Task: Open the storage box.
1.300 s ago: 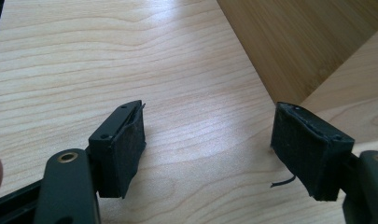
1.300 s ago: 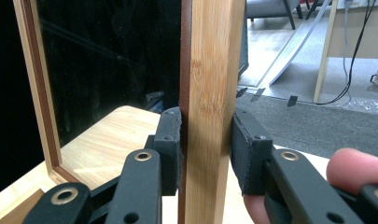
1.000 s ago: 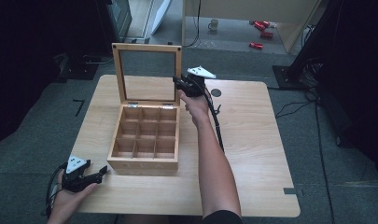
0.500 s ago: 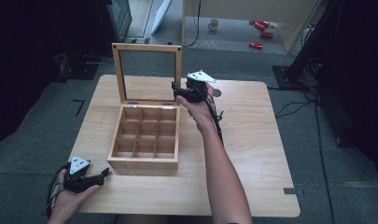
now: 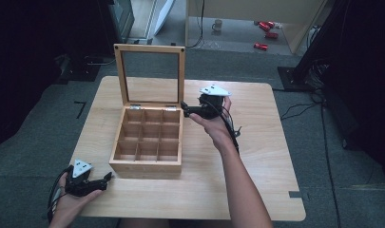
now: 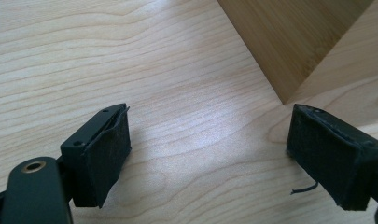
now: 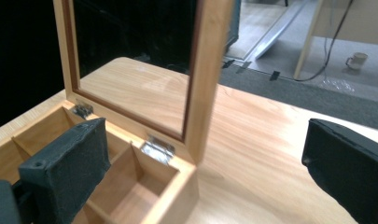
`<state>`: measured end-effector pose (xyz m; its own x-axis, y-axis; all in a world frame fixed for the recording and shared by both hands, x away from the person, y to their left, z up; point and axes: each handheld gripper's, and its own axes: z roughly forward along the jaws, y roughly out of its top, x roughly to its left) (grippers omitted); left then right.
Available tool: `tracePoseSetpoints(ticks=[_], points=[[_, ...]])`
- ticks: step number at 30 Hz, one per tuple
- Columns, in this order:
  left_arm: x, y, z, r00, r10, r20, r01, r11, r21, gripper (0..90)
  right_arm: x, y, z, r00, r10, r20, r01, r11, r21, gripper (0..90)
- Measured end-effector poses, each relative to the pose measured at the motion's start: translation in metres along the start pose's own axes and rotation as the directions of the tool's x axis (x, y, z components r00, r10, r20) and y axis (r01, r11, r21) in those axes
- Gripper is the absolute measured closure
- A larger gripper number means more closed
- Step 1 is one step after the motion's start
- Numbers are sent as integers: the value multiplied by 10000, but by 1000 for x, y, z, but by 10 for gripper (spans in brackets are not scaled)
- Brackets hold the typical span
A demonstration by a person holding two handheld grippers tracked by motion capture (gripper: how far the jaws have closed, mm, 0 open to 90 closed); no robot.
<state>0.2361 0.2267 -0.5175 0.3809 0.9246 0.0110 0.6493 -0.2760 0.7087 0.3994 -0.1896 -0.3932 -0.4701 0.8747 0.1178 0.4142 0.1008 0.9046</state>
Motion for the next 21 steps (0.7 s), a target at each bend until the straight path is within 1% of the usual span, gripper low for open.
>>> tracePoseSetpoints(ticks=[2,3,5,8,15,16,17,19,21], points=[[0,0,0,10000,8,2,-8,10000,4,137,-5,-8,-11,9997,75,216,-76,10000,30,3],[0,0,0,10000,1,9,-1,10000,3,137,-5,-8,-11,9997,75,216,-76,10000,30,3],[0,0,0,10000,12,9,-12,10000,9,137,-9,-13,-20,9994,175,286,-175,9998,10,2],[0,0,0,10000,12,8,-12,10000,6,137,-14,-24,-34,9985,146,523,-150,9999,69,2],[0,0,0,10000,18,5,-18,10000,11,137,-27,-46,-63,9967,362,727,-365,9993,35,3],[0,0,0,10000,19,3,-19,10000,10,137,-30,-51,-69,9963,430,746,-434,9991,34,2],[0,0,0,10000,19,3,-19,10000,10,137,-30,-51,-69,9963,430,746,-434,9991,34,2],[0,0,0,10000,18,1,-18,10000,10,137,-34,-58,-77,9951,405,897,-413,9991,71,2],[0,0,0,10000,15,-3,-15,10000,11,137,-38,-65,-83,9939,502,985,-512,9987,80,2]])
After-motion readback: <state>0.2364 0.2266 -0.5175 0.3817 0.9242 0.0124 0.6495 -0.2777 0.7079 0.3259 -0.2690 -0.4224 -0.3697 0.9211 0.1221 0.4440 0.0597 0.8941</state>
